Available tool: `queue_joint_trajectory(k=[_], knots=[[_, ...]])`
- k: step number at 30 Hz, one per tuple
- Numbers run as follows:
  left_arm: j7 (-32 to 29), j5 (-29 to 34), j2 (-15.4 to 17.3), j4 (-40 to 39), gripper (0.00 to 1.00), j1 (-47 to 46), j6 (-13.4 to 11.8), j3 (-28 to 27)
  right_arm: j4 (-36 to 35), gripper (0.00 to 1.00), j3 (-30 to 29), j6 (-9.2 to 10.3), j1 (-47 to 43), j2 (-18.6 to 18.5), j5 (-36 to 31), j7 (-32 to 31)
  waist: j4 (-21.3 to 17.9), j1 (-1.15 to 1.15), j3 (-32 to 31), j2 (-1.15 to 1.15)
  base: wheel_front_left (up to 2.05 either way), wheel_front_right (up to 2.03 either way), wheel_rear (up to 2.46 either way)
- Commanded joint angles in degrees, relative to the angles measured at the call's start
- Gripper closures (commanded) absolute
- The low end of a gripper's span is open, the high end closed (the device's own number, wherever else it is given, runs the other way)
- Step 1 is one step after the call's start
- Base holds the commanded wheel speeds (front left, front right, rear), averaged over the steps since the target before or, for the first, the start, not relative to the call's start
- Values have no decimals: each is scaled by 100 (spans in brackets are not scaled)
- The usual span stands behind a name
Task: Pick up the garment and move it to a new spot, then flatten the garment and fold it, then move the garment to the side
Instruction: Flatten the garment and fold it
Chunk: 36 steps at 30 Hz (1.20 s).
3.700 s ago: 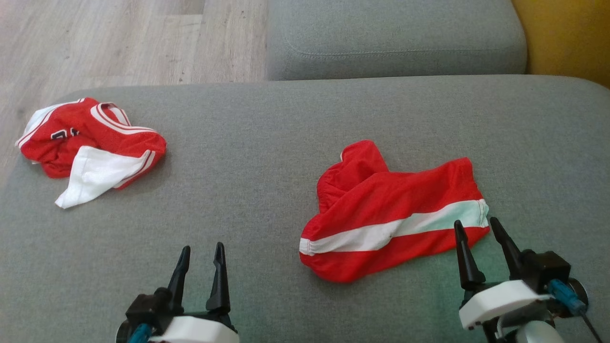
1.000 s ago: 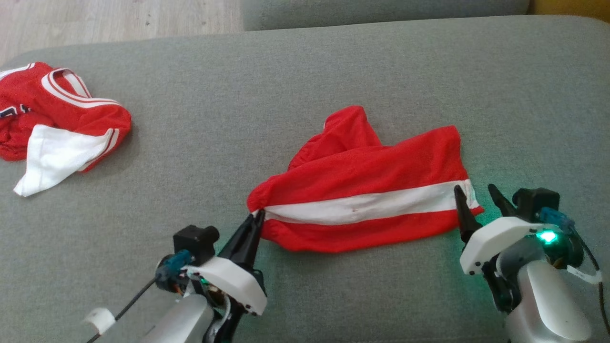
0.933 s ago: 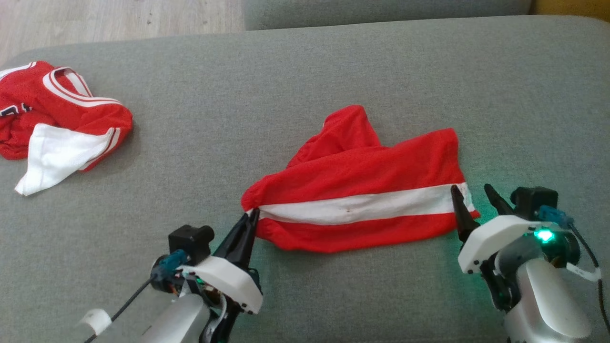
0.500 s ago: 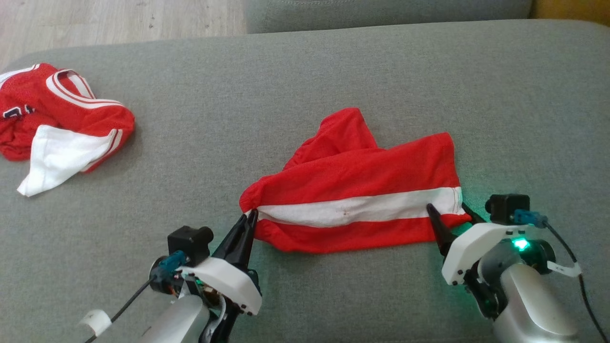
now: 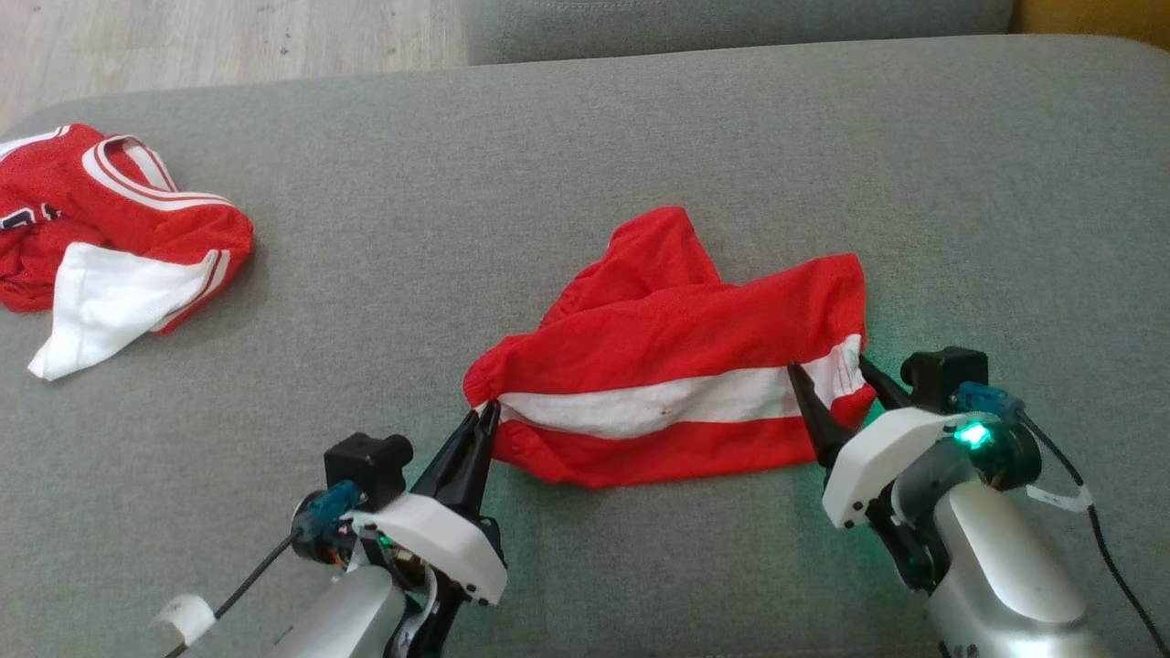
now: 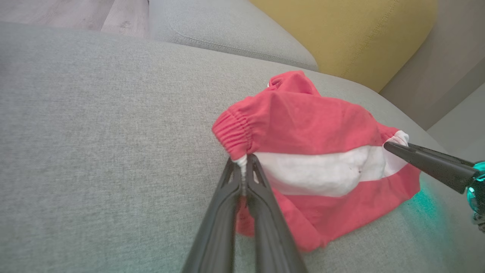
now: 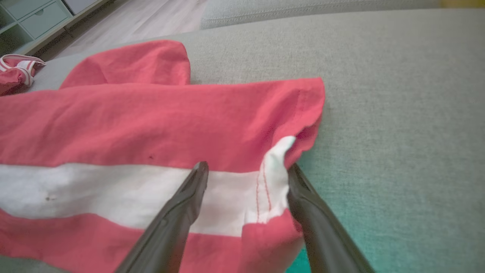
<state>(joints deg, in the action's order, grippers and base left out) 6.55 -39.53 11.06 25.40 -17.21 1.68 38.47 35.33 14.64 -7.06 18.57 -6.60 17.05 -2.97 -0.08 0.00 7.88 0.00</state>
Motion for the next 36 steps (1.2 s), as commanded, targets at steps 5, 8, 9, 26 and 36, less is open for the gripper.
queue_joint_trajectory(k=[5, 8, 9, 26, 36], knots=[[18, -51, 110, -214, 100, -135, -37, -183, -412, 0, -2, -43, 203, 49, -319, 64, -5, 0, 18, 0, 0, 0, 0], [14, -61, 115, -222, 100, -140, -43, -177, -456, 0, -23, -43, 160, 90, -418, -49, 0, 0, 24, 0, 0, 0, 0], [11, -64, 116, -224, 100, -144, -43, -173, -458, 0, -57, -43, 154, 82, -498, -62, 5, 0, 27, 0, 0, 0, 0], [6, -115, 154, -268, 100, -177, -51, -133, -576, 0, -670, -43, -47, 235, -858, -254, 17, 0, 93, 0, 0, 0, 0], [1, -143, 173, -258, 100, -181, -58, -102, -339, 0, -908, -43, -32, 270, -946, -189, 42, 0, 102, 0, 0, 0, 0]])
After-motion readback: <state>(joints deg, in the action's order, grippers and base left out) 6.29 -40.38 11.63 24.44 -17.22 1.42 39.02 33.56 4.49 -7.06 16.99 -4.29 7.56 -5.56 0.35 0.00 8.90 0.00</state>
